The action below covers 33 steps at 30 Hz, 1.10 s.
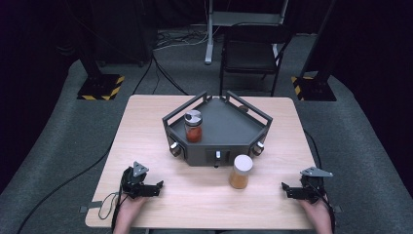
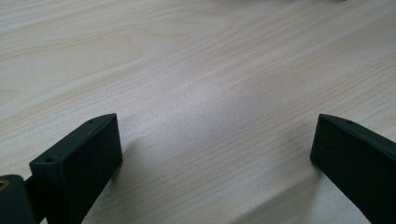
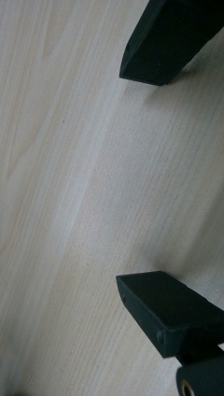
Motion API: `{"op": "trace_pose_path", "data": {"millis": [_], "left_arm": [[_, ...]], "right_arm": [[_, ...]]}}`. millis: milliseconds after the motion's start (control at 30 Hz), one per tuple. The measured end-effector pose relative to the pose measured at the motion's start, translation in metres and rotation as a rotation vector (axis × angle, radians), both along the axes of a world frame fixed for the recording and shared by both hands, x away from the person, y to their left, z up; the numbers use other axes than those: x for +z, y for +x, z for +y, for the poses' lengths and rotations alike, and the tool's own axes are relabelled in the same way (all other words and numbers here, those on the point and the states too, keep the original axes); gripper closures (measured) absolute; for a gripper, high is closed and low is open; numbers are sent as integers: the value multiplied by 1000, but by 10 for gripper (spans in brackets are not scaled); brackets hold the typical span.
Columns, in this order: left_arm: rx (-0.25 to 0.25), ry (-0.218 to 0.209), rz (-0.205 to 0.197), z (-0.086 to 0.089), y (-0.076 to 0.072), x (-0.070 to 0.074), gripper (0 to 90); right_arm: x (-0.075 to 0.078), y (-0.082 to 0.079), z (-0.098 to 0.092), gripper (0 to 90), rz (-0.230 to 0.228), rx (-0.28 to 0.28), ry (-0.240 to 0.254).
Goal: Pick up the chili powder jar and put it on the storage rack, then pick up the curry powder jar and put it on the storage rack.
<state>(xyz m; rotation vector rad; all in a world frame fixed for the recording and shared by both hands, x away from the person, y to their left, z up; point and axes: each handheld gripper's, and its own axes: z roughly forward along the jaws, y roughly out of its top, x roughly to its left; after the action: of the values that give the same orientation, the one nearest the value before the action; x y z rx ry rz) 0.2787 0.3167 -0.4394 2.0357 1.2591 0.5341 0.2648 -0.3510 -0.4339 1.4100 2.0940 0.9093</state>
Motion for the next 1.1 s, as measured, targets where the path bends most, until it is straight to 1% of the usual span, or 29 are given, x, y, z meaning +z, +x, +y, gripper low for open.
{"op": "trace_pose_path", "data": {"millis": [833,1100], "left_arm": [[5,-1,0,-1,0,0,7],[3,2,3,-1,1,0,5]], "right_arm": [[0,0,0,18,1,-1,1],[0,0,-1,24,1,10,2]]}}
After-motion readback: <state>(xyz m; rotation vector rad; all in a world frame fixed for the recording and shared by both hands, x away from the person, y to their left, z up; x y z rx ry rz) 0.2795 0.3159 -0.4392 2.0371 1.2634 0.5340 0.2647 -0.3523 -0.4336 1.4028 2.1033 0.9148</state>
